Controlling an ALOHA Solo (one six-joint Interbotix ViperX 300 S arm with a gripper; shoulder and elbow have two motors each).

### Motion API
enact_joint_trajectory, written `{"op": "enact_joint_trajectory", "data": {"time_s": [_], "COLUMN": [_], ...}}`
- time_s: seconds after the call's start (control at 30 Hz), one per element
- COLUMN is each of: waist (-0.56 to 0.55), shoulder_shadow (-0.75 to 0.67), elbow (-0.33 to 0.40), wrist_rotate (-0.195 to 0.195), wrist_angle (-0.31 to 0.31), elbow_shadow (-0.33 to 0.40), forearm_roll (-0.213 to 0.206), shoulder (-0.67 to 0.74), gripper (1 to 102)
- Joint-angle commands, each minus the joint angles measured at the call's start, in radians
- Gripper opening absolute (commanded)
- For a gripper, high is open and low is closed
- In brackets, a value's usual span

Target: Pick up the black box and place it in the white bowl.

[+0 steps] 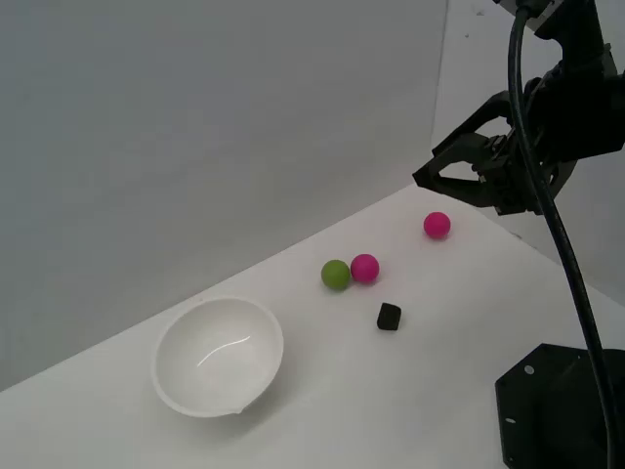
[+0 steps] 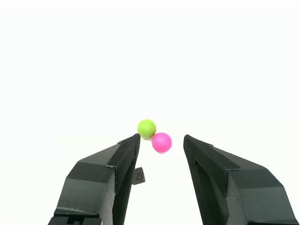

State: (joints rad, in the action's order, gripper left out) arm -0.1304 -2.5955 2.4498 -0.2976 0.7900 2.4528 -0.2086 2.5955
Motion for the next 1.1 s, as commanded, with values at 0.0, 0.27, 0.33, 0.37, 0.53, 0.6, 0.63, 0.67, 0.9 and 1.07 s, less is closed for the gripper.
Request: {"op": "enact_joint_trajectory", "data": {"time_s": [0.0,0.27,0.33,0.37,0.53,0.6,0.63,0.67,0.9,1.07], "waist": [-0.012,-0.012,-0.012,-0.011,-0.011,-0.009,-0.011,-0.011,-0.011,-0.011], "shoulder_shadow": [-0.012,-0.078,-0.124,-0.146,-0.192,-0.189,-0.192,-0.189,-0.199,-0.192], "elbow": [-0.018,0.011,0.044,0.067,0.112,0.110,0.112,0.112,0.110,0.109], "wrist_rotate": [-0.011,-0.011,-0.009,-0.009,-0.003,-0.003,-0.003,-0.003,-0.006,0.003], "wrist_angle": [-0.002,0.000,0.003,0.003,0.005,0.005,0.006,0.006,0.008,0.017], "elbow_shadow": [-0.026,0.002,0.037,0.058,0.104,0.103,0.104,0.104,0.103,0.101], "forearm_roll": [-0.008,-0.009,-0.009,-0.009,-0.009,-0.009,-0.009,-0.009,-0.009,-0.011], "shoulder": [0.014,0.077,0.121,0.144,0.189,0.189,0.189,0.189,0.198,0.192], "gripper": [52,52,52,52,52,52,52,52,52,52]}}
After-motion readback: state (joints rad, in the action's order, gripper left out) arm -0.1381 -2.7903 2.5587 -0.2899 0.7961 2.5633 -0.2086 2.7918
